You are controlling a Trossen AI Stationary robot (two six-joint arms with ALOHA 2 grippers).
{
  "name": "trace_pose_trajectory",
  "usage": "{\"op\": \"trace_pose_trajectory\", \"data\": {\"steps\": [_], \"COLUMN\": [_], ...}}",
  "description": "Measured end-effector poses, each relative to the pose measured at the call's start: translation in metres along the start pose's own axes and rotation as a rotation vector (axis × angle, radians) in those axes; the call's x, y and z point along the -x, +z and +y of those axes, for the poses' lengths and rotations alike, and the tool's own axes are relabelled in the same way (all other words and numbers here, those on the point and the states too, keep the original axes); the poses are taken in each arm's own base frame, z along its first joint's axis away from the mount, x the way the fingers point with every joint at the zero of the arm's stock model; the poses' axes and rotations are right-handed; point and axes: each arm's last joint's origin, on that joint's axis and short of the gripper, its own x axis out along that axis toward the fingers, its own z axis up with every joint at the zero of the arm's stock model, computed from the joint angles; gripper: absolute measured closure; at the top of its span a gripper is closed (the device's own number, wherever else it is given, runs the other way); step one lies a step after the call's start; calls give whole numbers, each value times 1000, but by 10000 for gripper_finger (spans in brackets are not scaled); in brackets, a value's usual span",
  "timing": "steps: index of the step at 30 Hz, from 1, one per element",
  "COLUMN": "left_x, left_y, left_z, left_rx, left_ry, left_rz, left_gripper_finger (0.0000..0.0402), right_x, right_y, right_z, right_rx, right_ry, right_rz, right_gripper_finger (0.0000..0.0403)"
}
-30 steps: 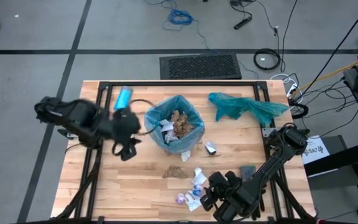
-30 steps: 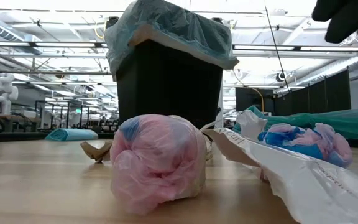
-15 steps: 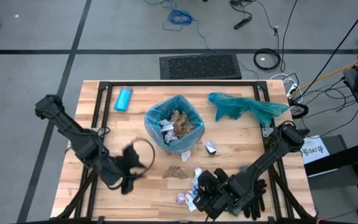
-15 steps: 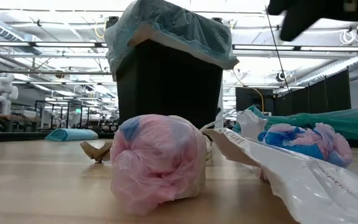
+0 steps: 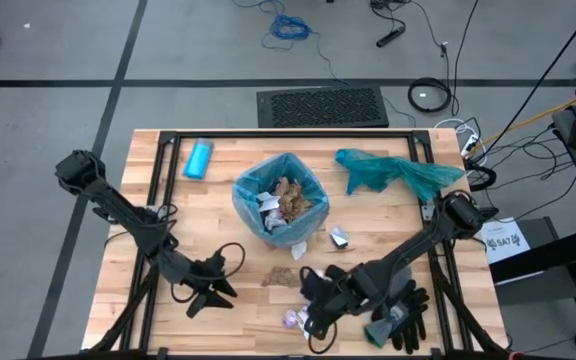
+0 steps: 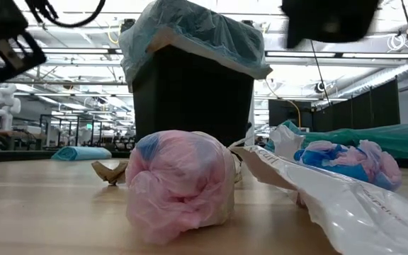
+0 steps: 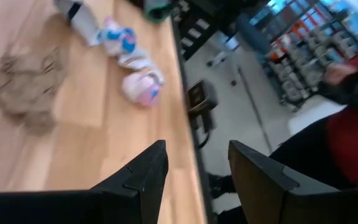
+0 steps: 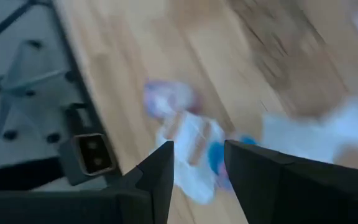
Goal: Place trash/remove bag and relplace
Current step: Put the pink plastic trash into the trash bin
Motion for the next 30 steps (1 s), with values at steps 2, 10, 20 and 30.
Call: {"op": "trace_pose_trajectory", "data": {"steps": [2, 10, 20, 30], "left_x": [0, 0, 0, 0], "left_y": [-4, -3, -3, -3], "left_z": [4, 3, 1, 1], "left_rx": [-6, -6, -62, -56], "left_ry": [31, 26, -13, -15], "left_rz": [30, 21, 39, 41], "left_gripper_finger": [228, 228, 228, 228], "right_x": [0, -20, -56, -92], "right_y": [6, 17, 12, 4], "right_z": [3, 2, 7, 6], "right_rx": [112, 420, 610, 739], "right_ry": [44, 123, 193, 212], "right_rz": [-32, -16, -17, -20], "right_gripper_finger": [271, 270, 270, 271]}}
